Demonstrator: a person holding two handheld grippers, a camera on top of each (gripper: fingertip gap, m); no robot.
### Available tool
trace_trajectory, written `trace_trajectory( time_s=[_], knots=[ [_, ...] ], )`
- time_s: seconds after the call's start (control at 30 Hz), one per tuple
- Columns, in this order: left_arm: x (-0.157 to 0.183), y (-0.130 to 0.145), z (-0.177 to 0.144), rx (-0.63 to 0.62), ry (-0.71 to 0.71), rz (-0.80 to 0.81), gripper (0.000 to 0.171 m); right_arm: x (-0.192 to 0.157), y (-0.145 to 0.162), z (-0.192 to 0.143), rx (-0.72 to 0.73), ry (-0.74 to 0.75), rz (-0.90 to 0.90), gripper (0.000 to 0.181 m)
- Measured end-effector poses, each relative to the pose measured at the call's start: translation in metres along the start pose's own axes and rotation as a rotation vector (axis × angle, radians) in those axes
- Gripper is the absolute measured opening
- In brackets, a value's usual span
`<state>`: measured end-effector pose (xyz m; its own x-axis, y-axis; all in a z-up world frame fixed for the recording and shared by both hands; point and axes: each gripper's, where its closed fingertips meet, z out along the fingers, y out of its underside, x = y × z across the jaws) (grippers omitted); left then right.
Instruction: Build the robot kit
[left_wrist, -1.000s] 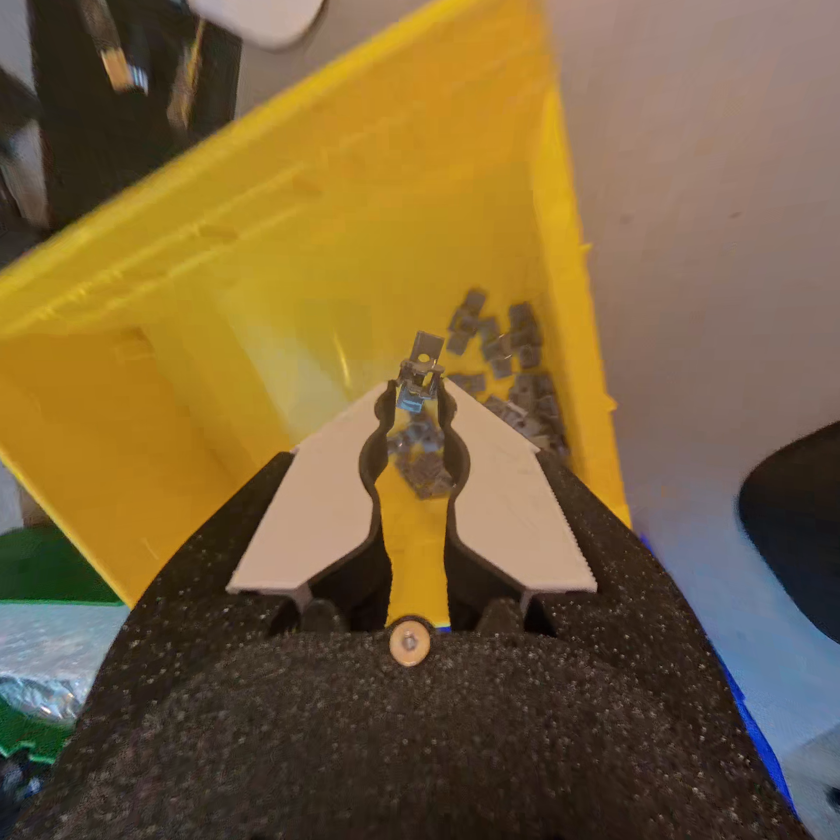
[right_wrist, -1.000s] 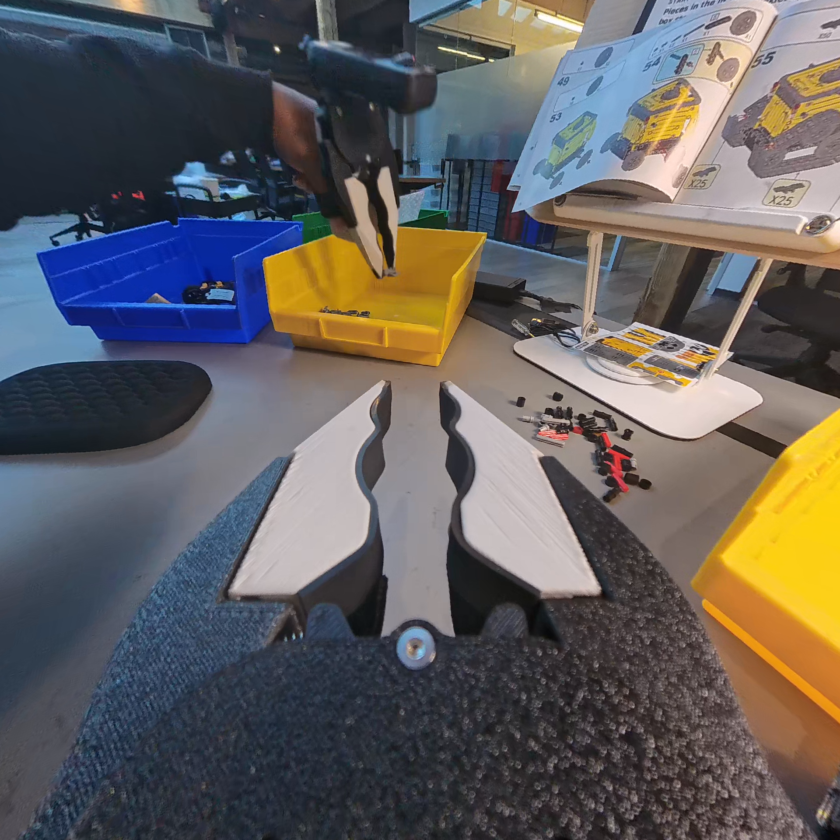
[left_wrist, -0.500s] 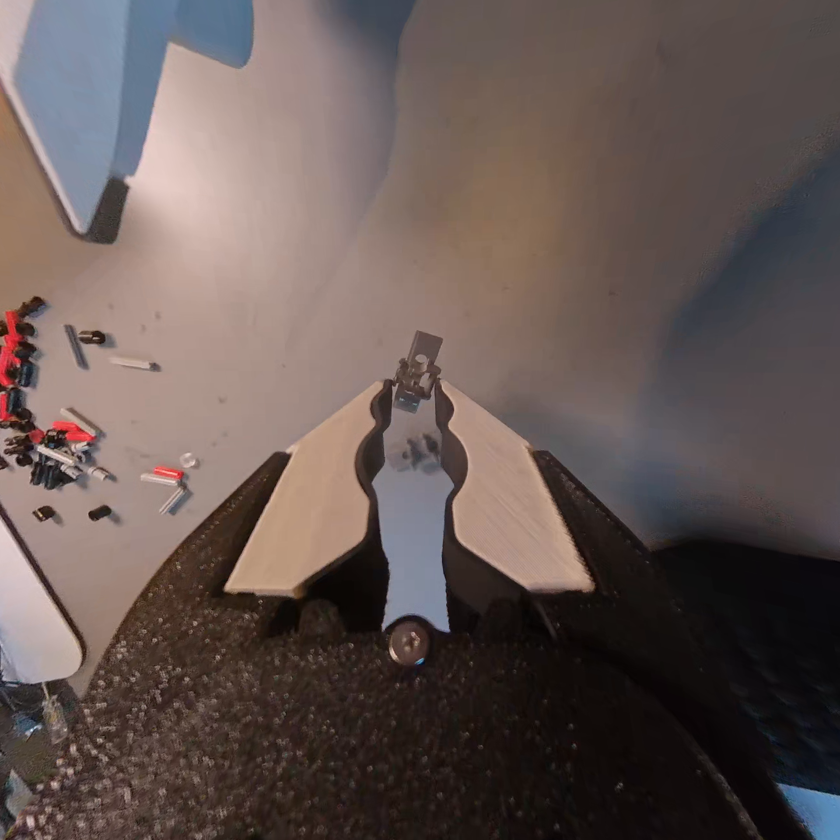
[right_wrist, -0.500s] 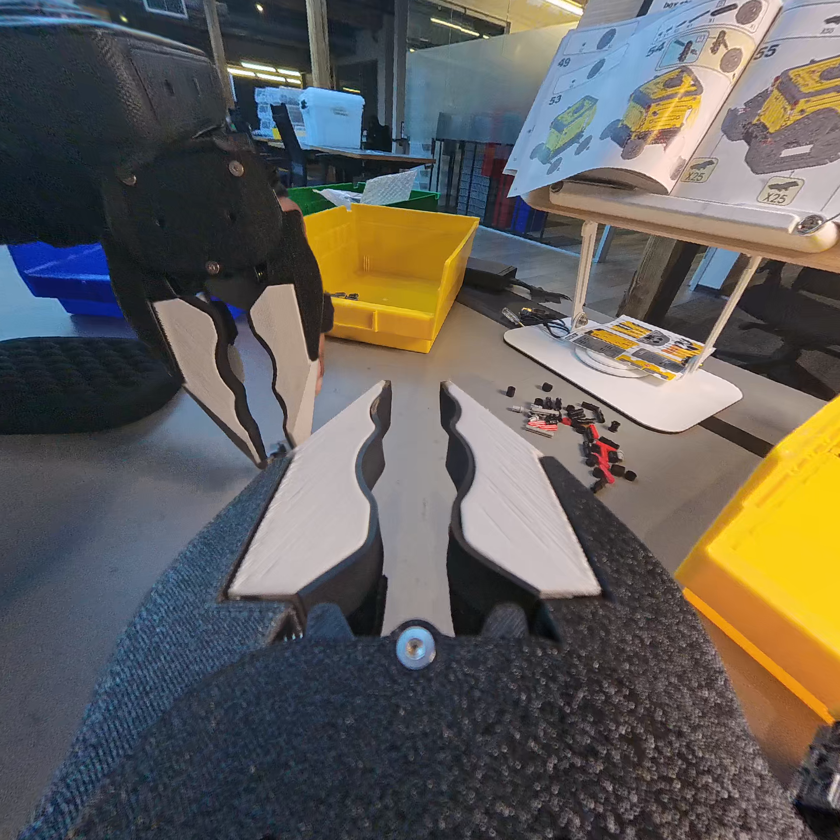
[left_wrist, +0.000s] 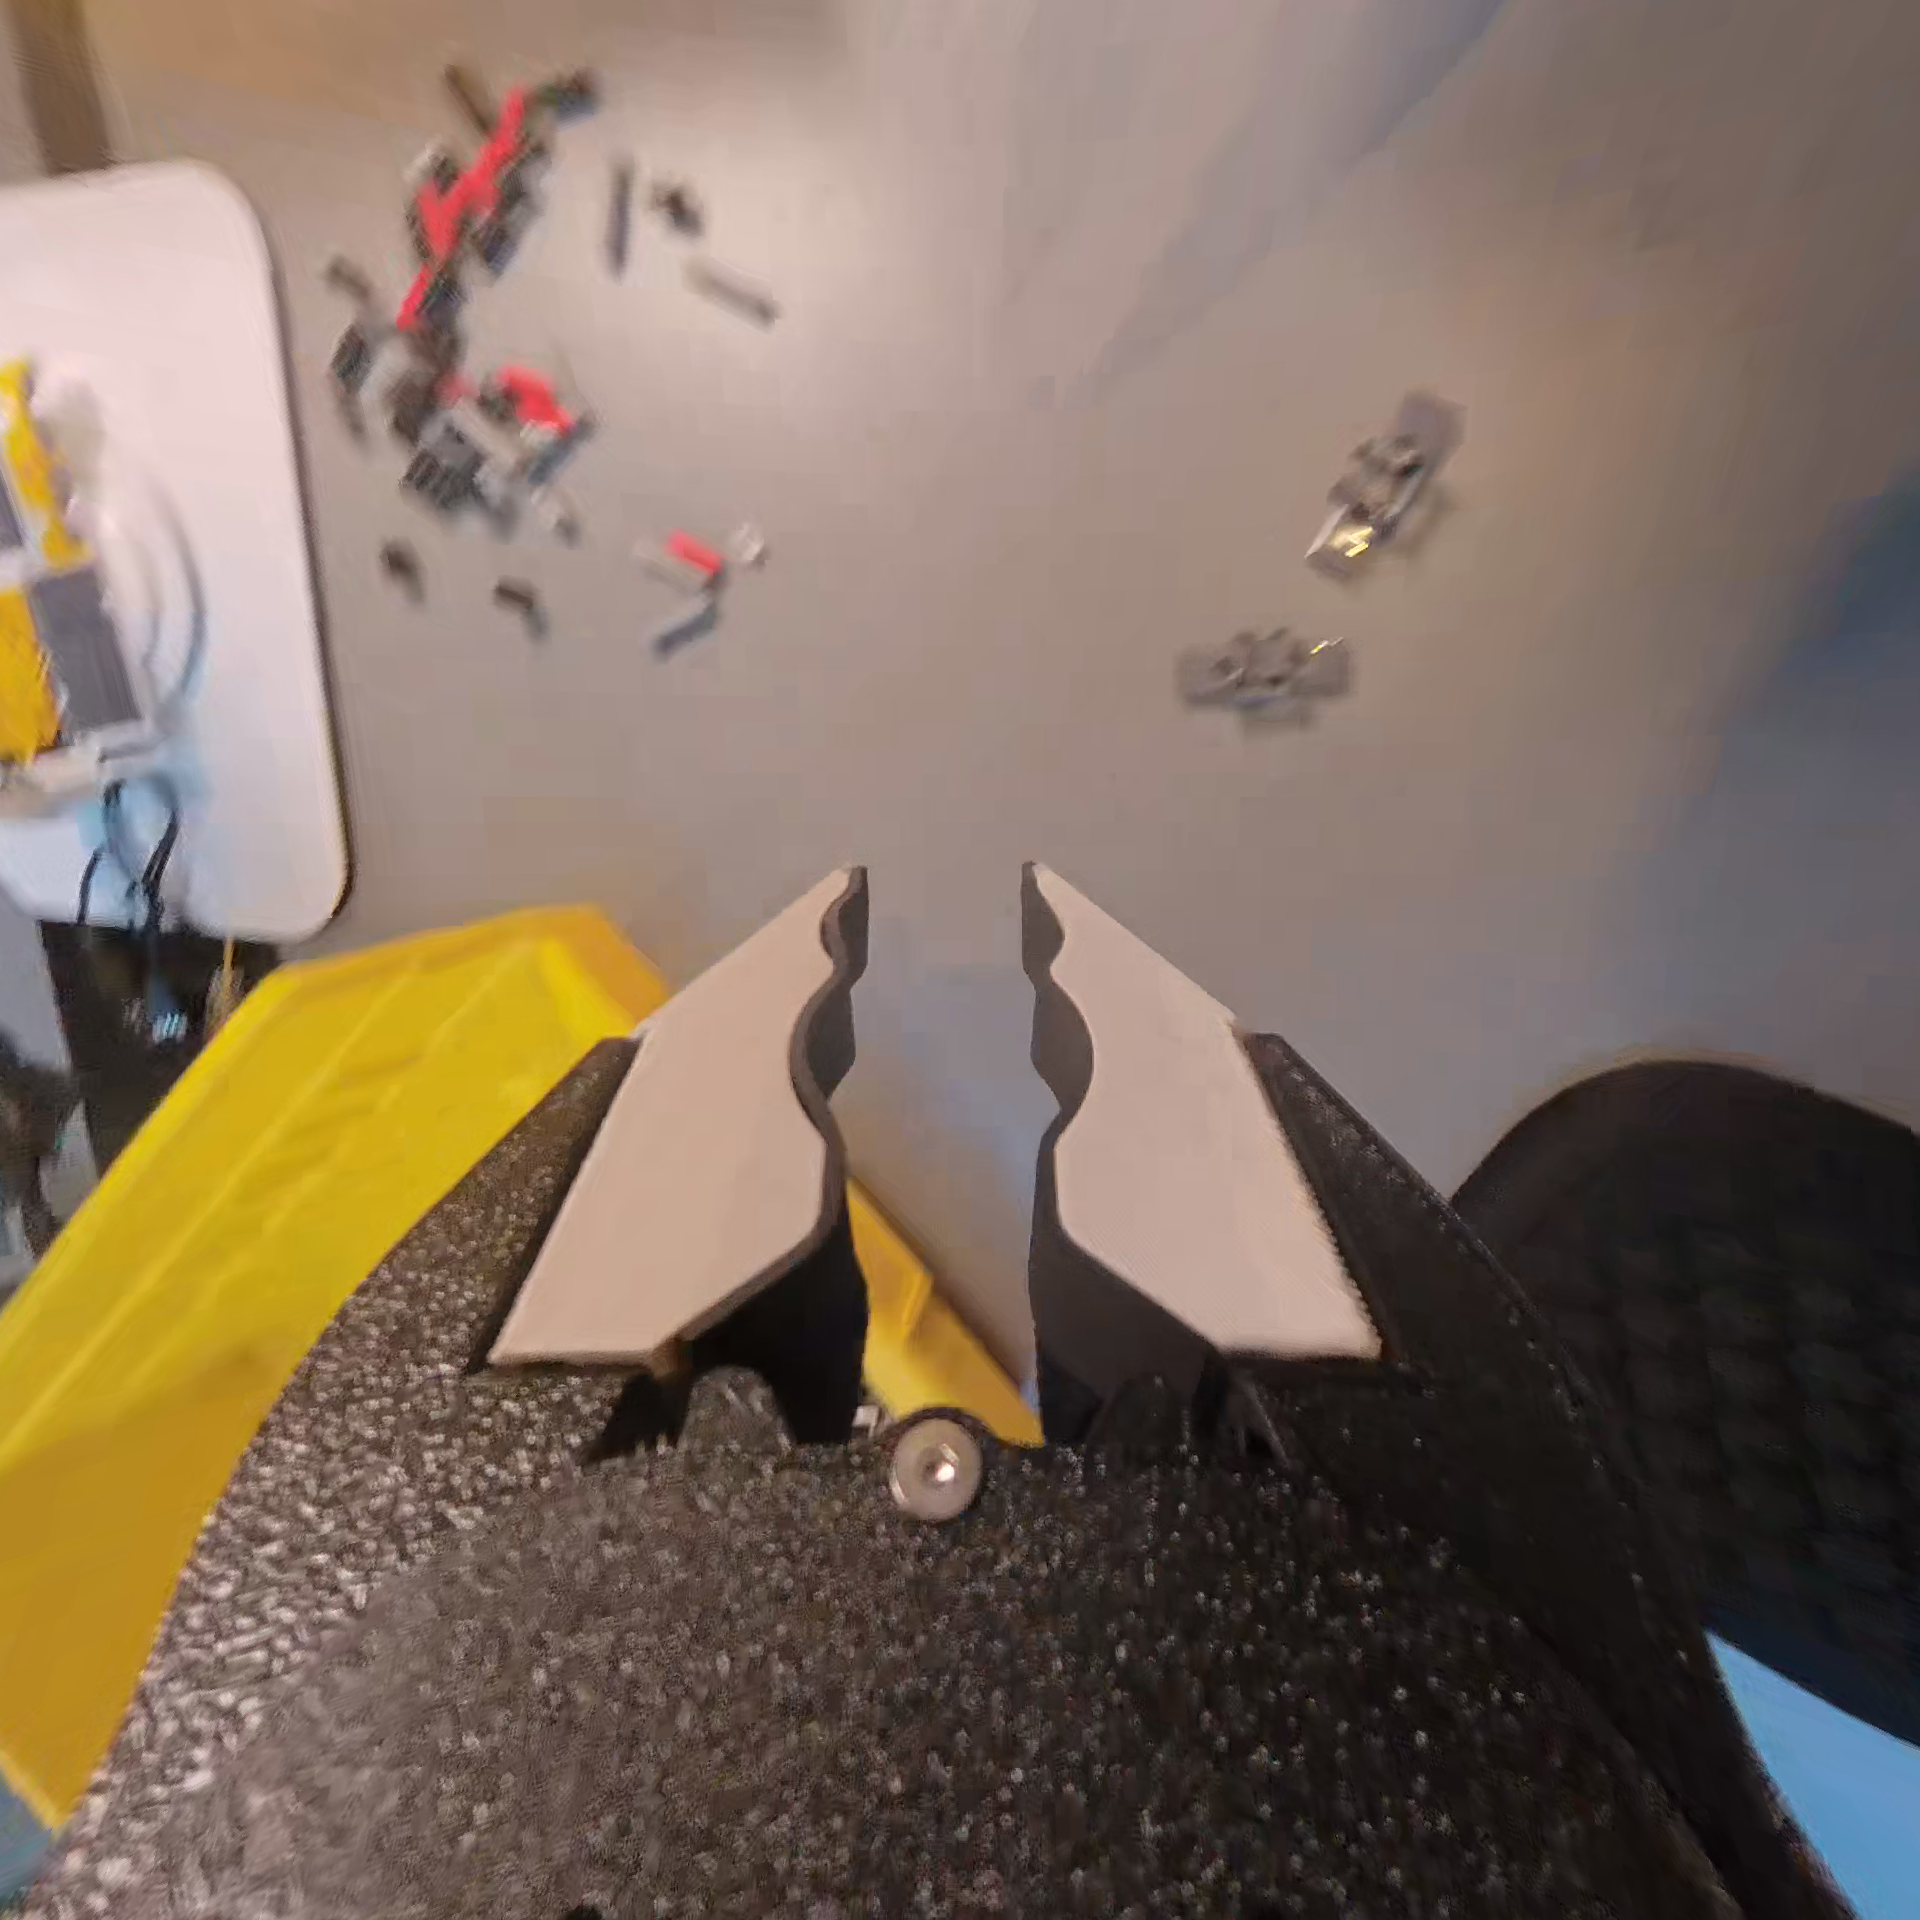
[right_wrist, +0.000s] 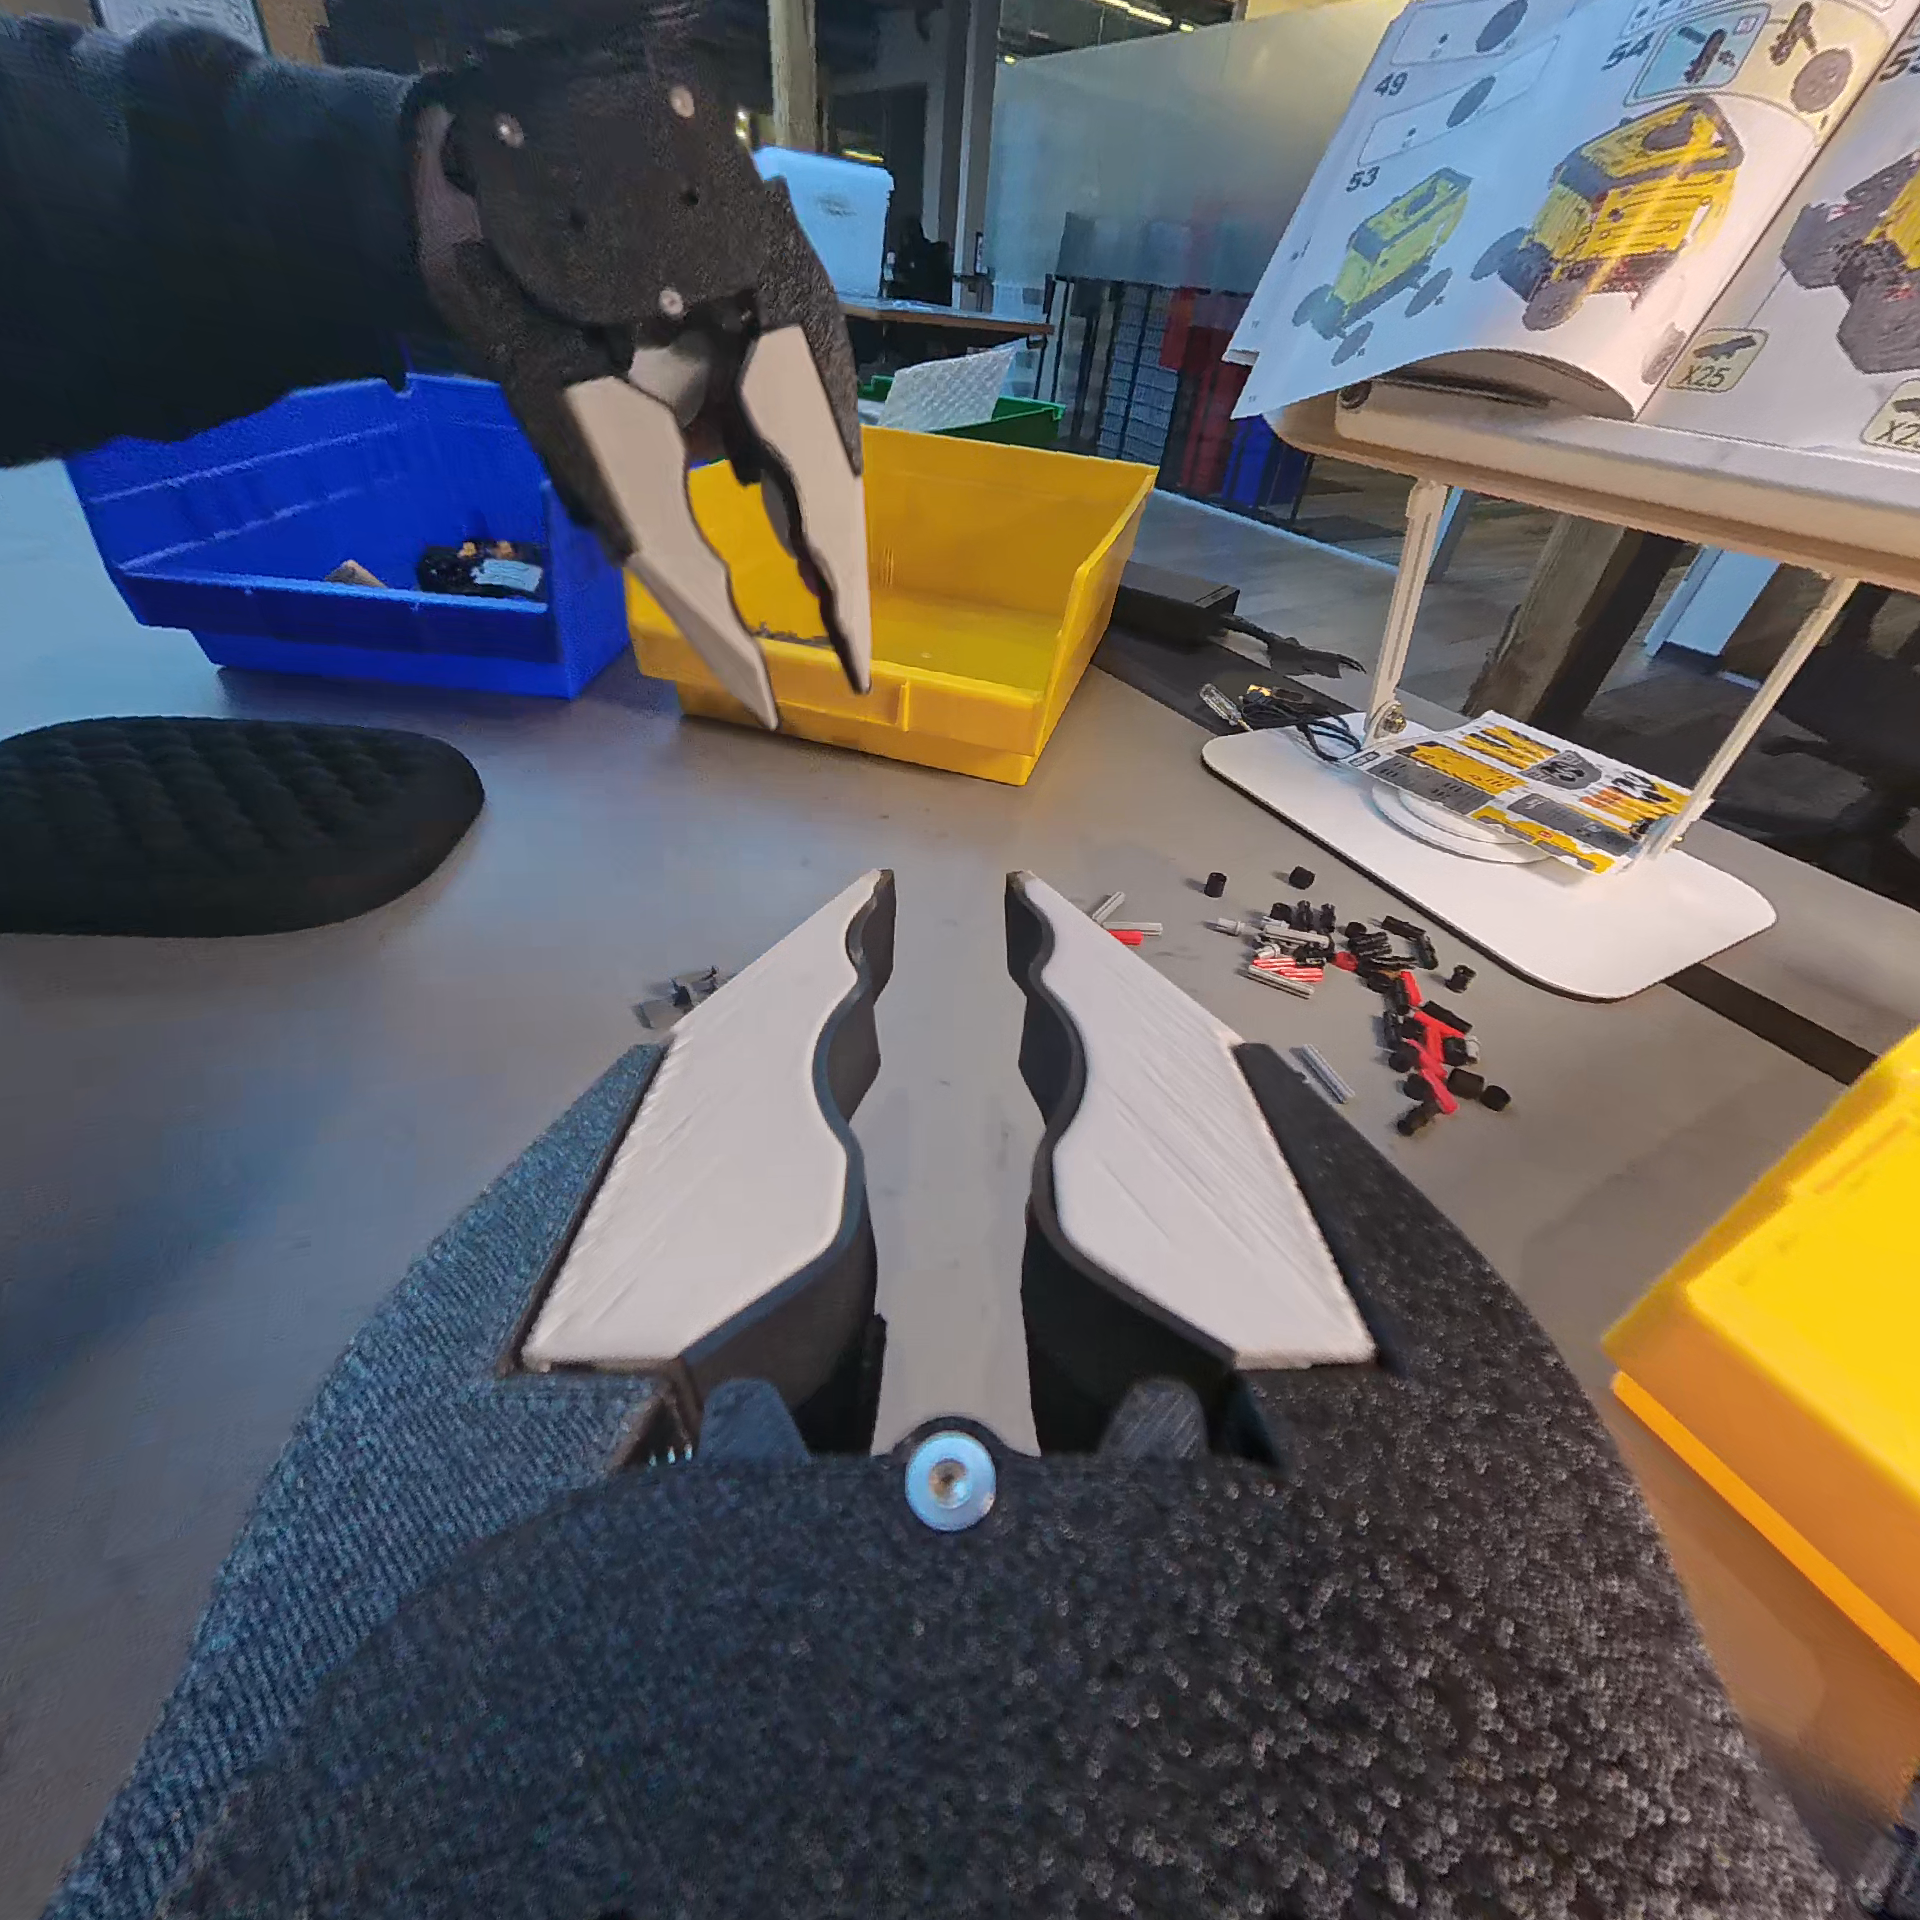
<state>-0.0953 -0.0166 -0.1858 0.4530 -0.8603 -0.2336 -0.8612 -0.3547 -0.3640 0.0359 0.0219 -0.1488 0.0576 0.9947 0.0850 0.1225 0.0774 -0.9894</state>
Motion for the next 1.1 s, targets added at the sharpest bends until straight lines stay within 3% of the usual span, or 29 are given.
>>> trace_trajectory(
  time_s=[0.13, 0.23, 0.4, 0.6, 0.67, 0.8, 0.9, 1.0, 1.1],
  knots=[
    [-0.046, 0.067, -0.024, -0.132, -0.019, -0.179, 0.028, -0.002, 0.002, 0.002, -0.007, -0.014, 0.007, 0.021],
    [-0.071, 0.116, -0.020, -0.274, -0.005, -0.251, 0.033, -0.004, 0.005, 0.003, -0.021, -0.020, 0.000, 0.021],
    [-0.081, 0.154, 0.008, -0.396, 0.084, -0.304, 0.035, 0.000, 0.006, 0.002, -0.028, 0.005, -0.012, 0.021],
    [-0.082, 0.152, 0.031, -0.392, 0.109, -0.258, 0.025, 0.004, 0.007, 0.001, -0.022, 0.005, 0.017, 0.021],
    [-0.085, 0.149, 0.032, -0.373, 0.096, -0.250, 0.009, 0.003, 0.008, 0.002, -0.026, -0.003, 0.017, 0.021],
    [-0.085, 0.148, 0.023, -0.372, 0.080, -0.218, 0.000, 0.000, 0.007, 0.002, -0.027, -0.009, 0.007, 0.021],
    [-0.092, 0.125, -0.002, -0.279, 0.020, -0.203, 0.000, 0.001, 0.005, 0.001, -0.016, -0.009, 0.010, 0.021],
    [-0.082, 0.079, -0.028, -0.150, -0.008, -0.136, 0.000, 0.002, 0.004, 0.001, -0.012, -0.008, 0.014, 0.021],
    [-0.082, 0.081, -0.023, -0.239, -0.034, -0.087, 0.001, 0.002, 0.004, 0.001, -0.009, -0.011, 0.022, 0.021]
  ],
)
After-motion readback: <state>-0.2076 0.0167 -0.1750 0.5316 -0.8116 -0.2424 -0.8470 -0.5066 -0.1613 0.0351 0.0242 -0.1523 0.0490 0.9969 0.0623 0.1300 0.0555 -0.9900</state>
